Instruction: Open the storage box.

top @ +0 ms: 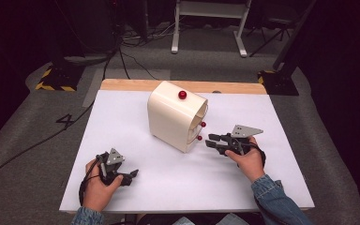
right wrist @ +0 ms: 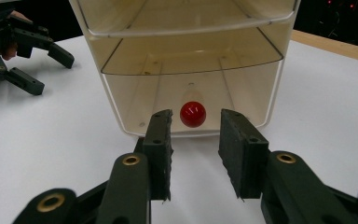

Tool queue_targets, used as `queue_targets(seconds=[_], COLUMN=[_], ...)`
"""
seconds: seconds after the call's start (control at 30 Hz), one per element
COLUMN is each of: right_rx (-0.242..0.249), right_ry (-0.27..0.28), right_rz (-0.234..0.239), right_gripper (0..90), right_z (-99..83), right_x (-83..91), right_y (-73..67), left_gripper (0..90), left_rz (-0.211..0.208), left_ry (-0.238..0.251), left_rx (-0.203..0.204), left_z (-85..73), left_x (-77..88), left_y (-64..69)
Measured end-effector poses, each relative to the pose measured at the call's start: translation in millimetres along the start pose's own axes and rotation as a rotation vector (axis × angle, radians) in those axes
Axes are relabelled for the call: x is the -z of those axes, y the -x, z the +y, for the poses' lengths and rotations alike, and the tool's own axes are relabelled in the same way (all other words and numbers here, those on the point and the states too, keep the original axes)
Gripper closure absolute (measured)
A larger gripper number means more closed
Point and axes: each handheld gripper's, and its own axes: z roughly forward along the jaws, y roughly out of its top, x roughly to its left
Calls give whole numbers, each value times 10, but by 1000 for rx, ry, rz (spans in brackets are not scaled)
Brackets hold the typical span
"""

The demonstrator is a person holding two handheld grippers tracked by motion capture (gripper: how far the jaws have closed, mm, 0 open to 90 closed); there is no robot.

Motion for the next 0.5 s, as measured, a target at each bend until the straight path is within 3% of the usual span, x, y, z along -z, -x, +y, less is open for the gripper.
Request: queue_targets(seconds=[0.5], right_rx=[34], right_ry=[-28], right_rz=[-5], right_gripper=[706], right_z=[-3], right_x=[-261], right_y=[-18], left_gripper=[168], left_rz=[-1], left_ry=[0], left_rx=[0], left_z=[-2], left_x=[1], left_y=[-1])
